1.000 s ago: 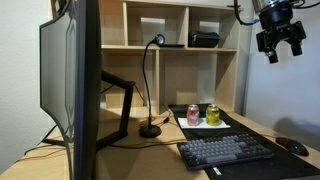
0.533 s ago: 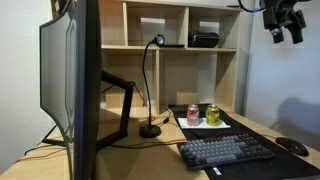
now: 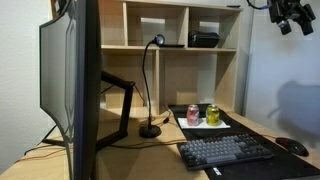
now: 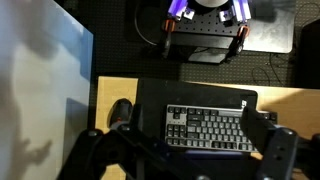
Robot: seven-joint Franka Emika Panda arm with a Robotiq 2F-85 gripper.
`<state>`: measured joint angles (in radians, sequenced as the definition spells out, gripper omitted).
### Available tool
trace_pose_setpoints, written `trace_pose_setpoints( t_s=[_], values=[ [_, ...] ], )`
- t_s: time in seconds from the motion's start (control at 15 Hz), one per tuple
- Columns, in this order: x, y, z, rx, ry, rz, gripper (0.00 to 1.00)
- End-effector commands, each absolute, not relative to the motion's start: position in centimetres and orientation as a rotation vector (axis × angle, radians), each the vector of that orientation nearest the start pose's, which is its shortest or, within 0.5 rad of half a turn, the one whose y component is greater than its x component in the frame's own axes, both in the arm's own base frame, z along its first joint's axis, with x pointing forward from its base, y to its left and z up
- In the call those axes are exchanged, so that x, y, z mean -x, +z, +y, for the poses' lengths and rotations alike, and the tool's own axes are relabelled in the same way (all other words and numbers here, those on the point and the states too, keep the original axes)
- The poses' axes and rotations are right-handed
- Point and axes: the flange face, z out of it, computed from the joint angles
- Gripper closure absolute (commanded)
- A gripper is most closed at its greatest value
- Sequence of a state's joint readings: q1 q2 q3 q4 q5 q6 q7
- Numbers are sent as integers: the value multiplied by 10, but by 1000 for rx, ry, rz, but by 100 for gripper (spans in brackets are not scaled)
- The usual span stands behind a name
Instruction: Move the mouse to next to the cans
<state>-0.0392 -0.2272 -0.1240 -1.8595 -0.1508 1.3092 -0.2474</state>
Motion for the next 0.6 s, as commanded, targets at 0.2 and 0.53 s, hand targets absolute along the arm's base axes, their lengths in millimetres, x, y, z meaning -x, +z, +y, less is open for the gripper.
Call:
trace_pose_setpoints(
  t_s=[0.2, 0.53],
  values=[
    [-429, 495, -139, 3139, 613, -352, 0],
    [-411, 382, -219, 3135, 705, -70, 0]
  ],
)
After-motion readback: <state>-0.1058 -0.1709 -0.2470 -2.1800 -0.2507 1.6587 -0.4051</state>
